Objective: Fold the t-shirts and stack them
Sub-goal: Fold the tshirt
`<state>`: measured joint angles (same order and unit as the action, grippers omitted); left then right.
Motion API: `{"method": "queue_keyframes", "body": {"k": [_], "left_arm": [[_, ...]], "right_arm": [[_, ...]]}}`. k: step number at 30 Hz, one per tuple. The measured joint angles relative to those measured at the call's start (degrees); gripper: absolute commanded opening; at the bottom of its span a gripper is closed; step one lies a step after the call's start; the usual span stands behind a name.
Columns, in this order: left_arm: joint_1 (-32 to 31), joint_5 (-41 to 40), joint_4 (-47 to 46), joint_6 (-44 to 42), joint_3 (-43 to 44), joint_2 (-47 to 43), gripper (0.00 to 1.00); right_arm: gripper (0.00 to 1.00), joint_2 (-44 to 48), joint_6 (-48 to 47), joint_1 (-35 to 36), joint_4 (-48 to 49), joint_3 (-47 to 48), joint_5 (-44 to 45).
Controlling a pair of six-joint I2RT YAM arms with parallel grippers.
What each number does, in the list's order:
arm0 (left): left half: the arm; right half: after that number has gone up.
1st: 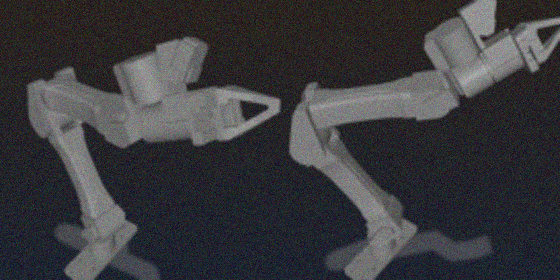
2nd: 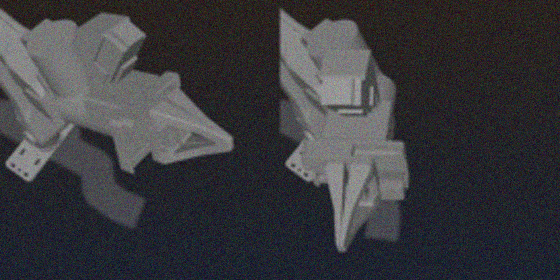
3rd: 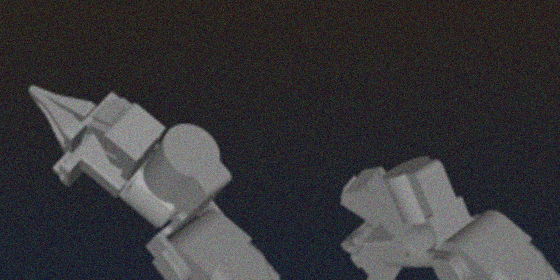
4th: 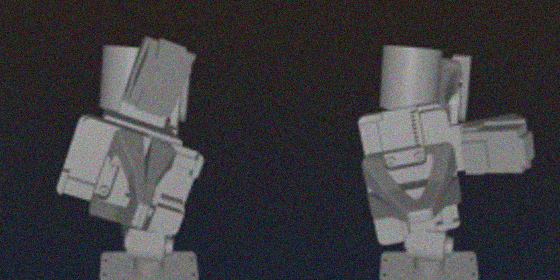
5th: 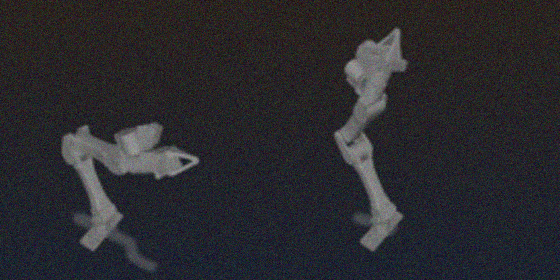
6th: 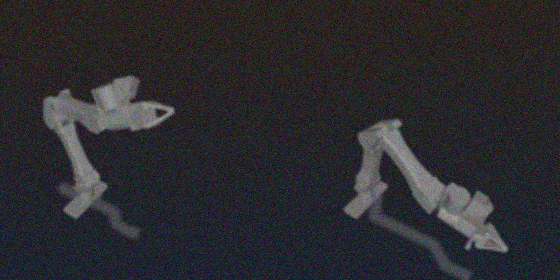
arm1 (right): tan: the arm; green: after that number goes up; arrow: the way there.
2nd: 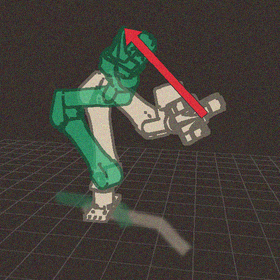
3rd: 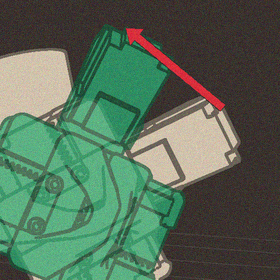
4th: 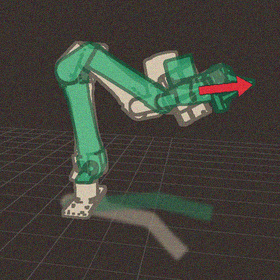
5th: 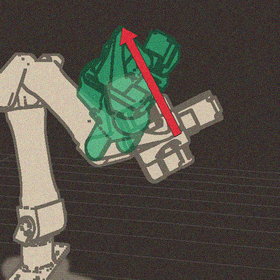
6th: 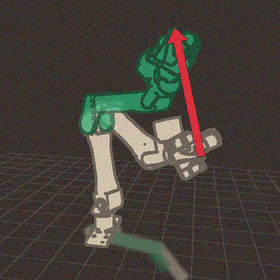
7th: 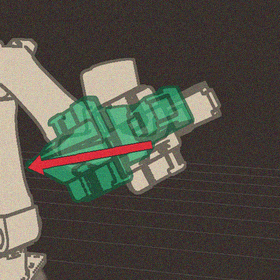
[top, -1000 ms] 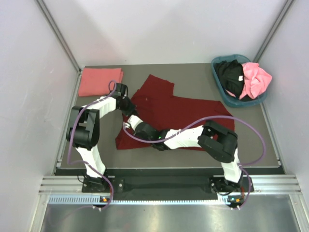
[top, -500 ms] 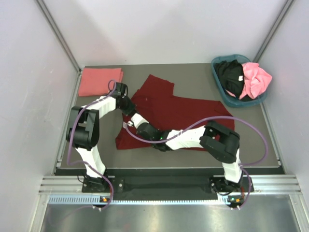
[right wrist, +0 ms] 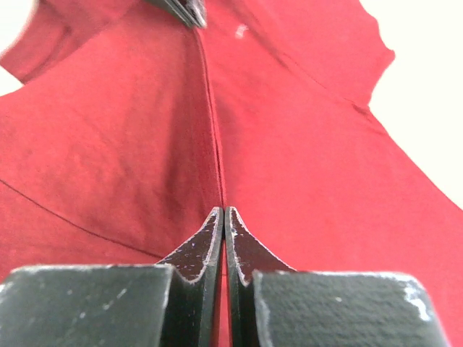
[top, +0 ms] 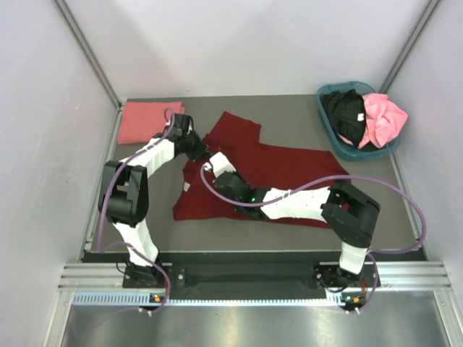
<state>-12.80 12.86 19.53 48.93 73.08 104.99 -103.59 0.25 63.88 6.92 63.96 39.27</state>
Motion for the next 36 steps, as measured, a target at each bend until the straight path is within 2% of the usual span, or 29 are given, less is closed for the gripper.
{"method": "queue_keyframes", "body": {"k": [16,35,36], "left_arm": [[-2.3,2.8,-5.9,-1.9,4.5,0.6,0.00],[-3.0,2.8,-6.7,-4.7,8.7,7.9,0.00],[-3.1,2.9,-6.8,-4.9,9.3,8.4,0.05]], "right_arm": [[0.00,2.1,2.0,-3.7,1.5,-2.6,3.0],[0.01,2.3,8.4,-9.4,1.8,-3.9,2.9],[0.03,2.3,9.0,-9.7,1.7,-3.9,2.9]]}}
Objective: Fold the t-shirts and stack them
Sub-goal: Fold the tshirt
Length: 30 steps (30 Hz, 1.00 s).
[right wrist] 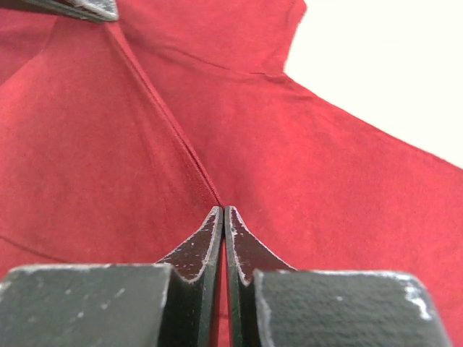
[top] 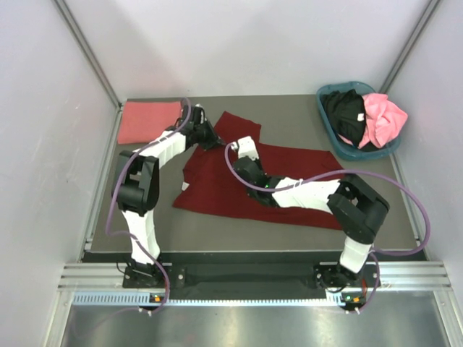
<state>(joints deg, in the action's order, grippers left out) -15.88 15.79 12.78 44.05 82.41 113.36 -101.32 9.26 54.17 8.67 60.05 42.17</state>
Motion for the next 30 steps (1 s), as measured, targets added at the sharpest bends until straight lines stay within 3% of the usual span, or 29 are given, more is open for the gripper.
{"method": "queue_keyframes", "body": {"k": [2,5,8,9,11,15,17,21,24,30], "left_arm": [[-0.1,0.2,0.0,-0.6,1.0,0.8,0.14],[-0.1,-0.5,0.9,-1.9,2.7,1.9,0.28],[0.0,-3.1,5.1,-4.2,6.7,2.4,0.39],[0.0,-4.2,6.3,-5.1,7.8,2.4,0.46],[0.0,-8.3,10.1,-7.5,10.8,1.9,0.49],[0.0,-16.8,19.2,-9.8,11.0,-2.6,0.46],[0.1,-18.8,20.6,-10.2,6.7,-7.3,0.45],[0.3,-17.3,23.1,-10.4,-6.1,-19.0,0.41],[0.3,-11.8,21.7,-9.3,-14.9,-25.1,0.42],[0.2,-7.9,17.5,-4.8,-26.1,-24.8,0.40]], "right_arm": [[0.11,0.0,1.4,-0.8,-0.3,0.0,0.0],[0.36,0.0,4.2,-2.4,-3.0,0.0,-0.8],[0.41,0.8,7.5,-4.6,-8.2,0.0,-4.3],[0.41,1.6,8.8,-5.2,-10.8,0.0,-5.2],[0.36,4.7,12.1,-6.1,-16.9,0.0,-6.7],[0.27,15.4,19.4,-8.1,-26.4,-2.3,-11.5],[0.24,21.4,22.3,-10.4,-29.1,-5.6,-13.9],[0.20,30.1,26.5,-16.3,-34.5,-13.5,-17.2],[0.20,32.1,28.4,-21.2,-37.6,-18.5,-20.8],[0.19,32.6,29.4,-36.7,-40.5,-26.2,-26.8]]}}
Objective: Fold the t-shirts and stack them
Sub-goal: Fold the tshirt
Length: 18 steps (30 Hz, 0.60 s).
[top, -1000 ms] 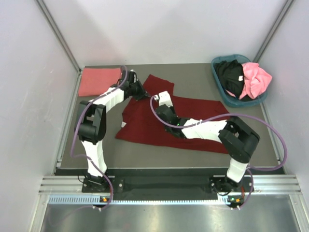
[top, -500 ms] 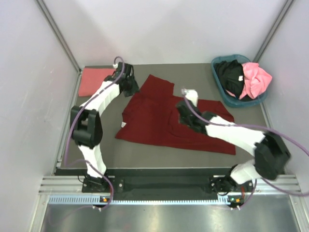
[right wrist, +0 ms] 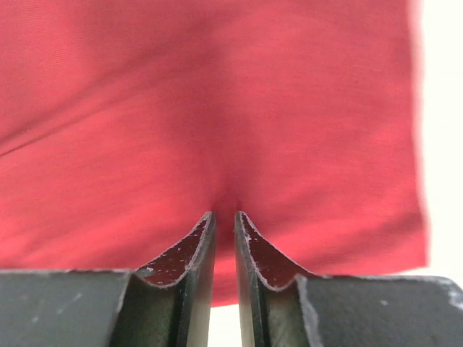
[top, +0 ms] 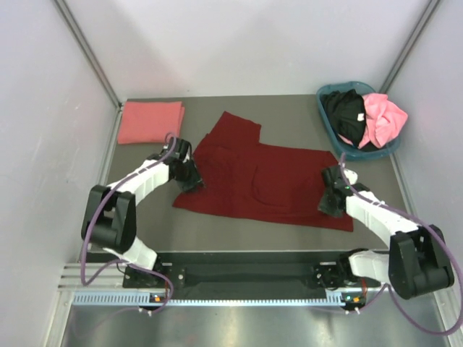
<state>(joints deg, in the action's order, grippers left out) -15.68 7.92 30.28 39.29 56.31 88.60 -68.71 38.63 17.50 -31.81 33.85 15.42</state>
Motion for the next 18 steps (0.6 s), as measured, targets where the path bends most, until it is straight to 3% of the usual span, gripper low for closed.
{"method": "queue_keyframes", "body": {"k": [4,8,18], "left_arm": [[0.0,-3.6,-0.2,2.8,-1.8,4.3,0.40],[0.6,-7.7,0.2,5.6,-2.1,5.4,0.39],[1.8,-13.1,0.9,9.0,-1.7,5.4,0.39]], "right_arm": [[0.22,1.2,1.1,-8.2,-0.9,-2.1,-2.5],[0.34,3.5,5.0,-12.9,-1.8,-3.5,-2.3],[0.38,8.8,17.9,-14.7,-4.7,-6.4,4.4]]}}
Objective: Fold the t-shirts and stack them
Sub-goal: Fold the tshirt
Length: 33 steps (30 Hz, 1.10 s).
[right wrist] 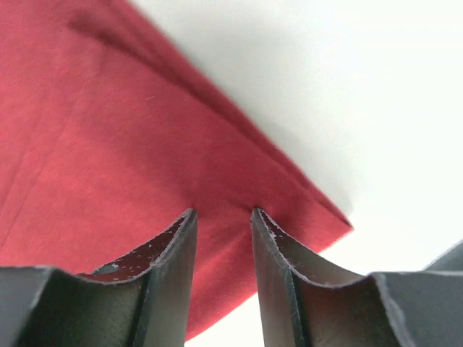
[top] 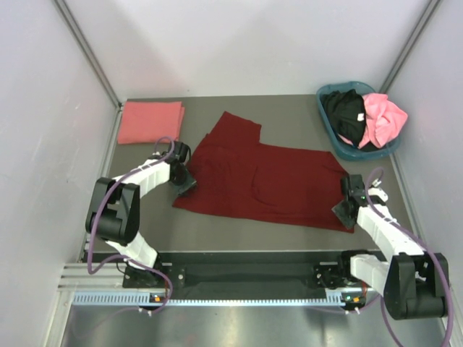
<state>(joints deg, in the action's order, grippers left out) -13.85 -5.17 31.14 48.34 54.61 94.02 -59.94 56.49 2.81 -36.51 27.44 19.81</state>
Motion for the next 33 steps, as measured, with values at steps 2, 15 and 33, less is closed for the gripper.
{"method": "queue_keyframes", "body": {"k": [2,15,33], "left_arm": [[0.0,-0.5,0.1,0.2,0.0,0.0,0.39],[1.4,-2.8,5.3,-6.1,3.1,-7.2,0.47],[1.4,-6.8,10.9,-6.2,-2.8,-10.5,0.24]], "right_arm": [[0.38,0.9,2.1,0.0,-1.0,-0.7,1.5],[0.39,0.2,-12.3,-0.1,2.7,8.2,-6.8],[0.40,-2.3,-25.9,3.1,8.3,13.4,-17.5]]}}
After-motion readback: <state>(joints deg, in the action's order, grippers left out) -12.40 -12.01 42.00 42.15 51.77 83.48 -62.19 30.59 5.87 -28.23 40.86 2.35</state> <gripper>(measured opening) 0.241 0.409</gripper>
